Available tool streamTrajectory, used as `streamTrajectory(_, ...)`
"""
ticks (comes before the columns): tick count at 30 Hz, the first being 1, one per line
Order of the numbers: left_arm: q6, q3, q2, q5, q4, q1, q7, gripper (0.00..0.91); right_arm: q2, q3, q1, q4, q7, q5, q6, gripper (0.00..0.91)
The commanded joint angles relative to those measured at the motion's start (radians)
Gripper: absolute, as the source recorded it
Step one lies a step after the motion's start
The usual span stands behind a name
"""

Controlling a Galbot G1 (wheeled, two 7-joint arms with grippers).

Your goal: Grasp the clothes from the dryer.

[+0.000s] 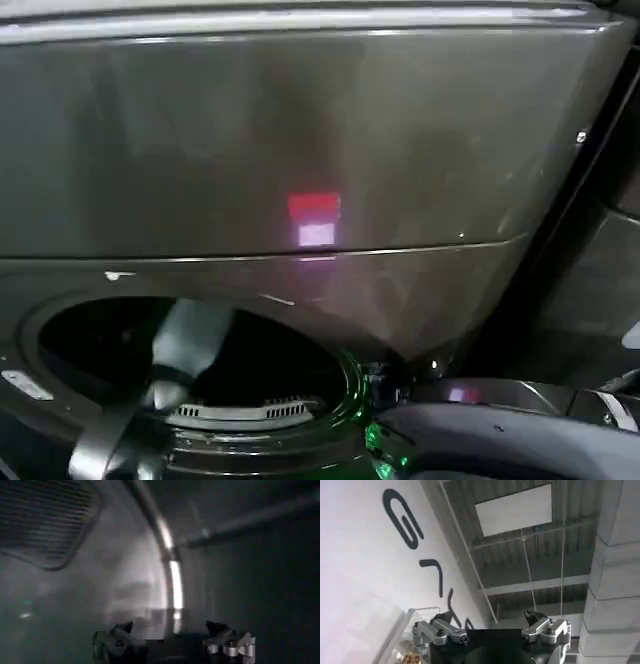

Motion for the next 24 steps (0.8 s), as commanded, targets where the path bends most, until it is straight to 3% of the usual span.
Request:
streamTrajectory(1, -0.042, 0.136, 0.022, 0.083, 0.168, -0.123, 0.222, 0.907, 0.005, -0.004, 0.003, 0.003, 0.000, 0.000, 0.000, 0.907)
streamTrajectory(10, 0.041, 0.189, -0.007, 0.208, 0.298, -0.201, 0.210, 0.907, 0.004, -0.007, 0.003, 0.010, 0.002, 0.000, 0.000, 0.907)
streamTrajectory(22, 0.063, 0.219, -0.046, 0.226, 0.401, -0.223, 0.198, 0.899, 0.009, -0.004, 0.003, 0.012, 0.002, -0.003, 0.002, 0.907)
streamTrajectory(23, 0.068, 0.218, -0.049, 0.233, 0.409, -0.223, 0.199, 0.637, 0.009, -0.002, 0.001, 0.011, 0.001, -0.004, 0.003, 0.907)
streamTrajectory(24, 0.071, 0.218, -0.052, 0.237, 0.414, -0.224, 0.200, 0.478, 0.009, 0.001, -0.001, 0.010, 0.001, -0.003, 0.003, 0.907)
